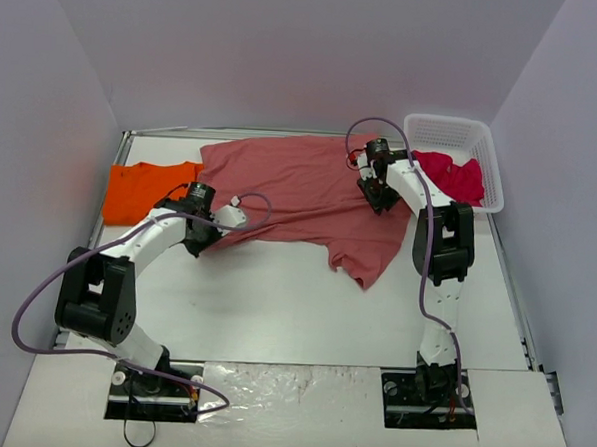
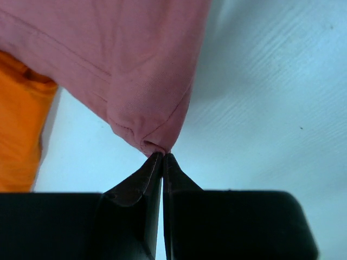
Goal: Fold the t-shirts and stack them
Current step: Flatten out the tshirt
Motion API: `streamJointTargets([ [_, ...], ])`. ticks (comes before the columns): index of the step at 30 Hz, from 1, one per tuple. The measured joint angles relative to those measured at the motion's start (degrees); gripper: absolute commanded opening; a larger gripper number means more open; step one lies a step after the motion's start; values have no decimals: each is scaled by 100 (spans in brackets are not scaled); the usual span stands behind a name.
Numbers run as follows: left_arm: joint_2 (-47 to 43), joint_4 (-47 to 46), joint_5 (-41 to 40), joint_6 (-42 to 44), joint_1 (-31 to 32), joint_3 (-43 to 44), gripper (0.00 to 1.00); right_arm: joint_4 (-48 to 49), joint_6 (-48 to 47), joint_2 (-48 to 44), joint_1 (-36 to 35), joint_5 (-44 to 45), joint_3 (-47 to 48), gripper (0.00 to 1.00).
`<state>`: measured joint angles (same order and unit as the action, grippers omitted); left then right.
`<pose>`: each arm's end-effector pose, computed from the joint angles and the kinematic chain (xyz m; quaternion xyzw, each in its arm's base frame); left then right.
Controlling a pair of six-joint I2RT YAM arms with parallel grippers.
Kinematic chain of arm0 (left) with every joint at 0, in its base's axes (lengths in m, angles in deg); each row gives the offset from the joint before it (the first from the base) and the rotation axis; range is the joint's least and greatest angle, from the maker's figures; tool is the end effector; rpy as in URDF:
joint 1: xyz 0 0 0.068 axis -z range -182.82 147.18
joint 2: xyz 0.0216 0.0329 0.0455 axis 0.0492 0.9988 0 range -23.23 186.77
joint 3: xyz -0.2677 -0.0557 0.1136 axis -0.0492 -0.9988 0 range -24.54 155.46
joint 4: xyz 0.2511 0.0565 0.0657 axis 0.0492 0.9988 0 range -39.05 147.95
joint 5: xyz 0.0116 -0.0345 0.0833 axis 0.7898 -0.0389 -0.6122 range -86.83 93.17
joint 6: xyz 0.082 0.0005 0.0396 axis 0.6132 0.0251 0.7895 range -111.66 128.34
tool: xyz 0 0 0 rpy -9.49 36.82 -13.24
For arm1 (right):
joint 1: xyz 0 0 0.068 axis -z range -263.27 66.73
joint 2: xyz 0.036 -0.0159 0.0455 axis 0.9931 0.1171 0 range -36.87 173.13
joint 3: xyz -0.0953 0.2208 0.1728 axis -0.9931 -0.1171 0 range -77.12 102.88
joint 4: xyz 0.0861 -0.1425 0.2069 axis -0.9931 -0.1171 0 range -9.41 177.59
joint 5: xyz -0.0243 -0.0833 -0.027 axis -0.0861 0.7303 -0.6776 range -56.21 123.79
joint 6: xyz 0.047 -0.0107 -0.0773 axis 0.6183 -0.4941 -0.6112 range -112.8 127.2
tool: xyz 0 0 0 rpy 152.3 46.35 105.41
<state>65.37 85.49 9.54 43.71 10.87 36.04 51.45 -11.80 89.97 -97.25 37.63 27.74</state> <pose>0.3212 -0.0875 0.1996 0.4147 0.8769 -0.0085 0.2427 0.5141 0.1224 0.1743 -0.2640 0.9241 -0.0442 0.2728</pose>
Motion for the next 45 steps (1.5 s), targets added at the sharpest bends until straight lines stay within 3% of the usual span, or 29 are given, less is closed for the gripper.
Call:
streamJointTargets([
  [13,765,-181,-691,520,643,-424,3,4,-42,0,0,22,-57,27],
  [19,907,-225,-957,560,651,-297,21,7,-76,0,0,24,-125,34],
  [23,879,-85,-892,542,656,-205,43,13,-122,-72,0,-2,-234,40],
  [30,146,809,-413,352,767,297,57,-98,-286,-896,-98,-122,-758,44],
  [36,-756,1209,-170,35,833,885,57,-149,-476,-1875,-295,-201,-1362,44],
  [39,-1088,1169,-328,-286,798,881,51,-254,-636,-2214,-402,-254,-1733,43],
  [45,-949,907,-588,-1029,227,774,48,-671,-986,-2605,-802,-520,-2455,41],
])
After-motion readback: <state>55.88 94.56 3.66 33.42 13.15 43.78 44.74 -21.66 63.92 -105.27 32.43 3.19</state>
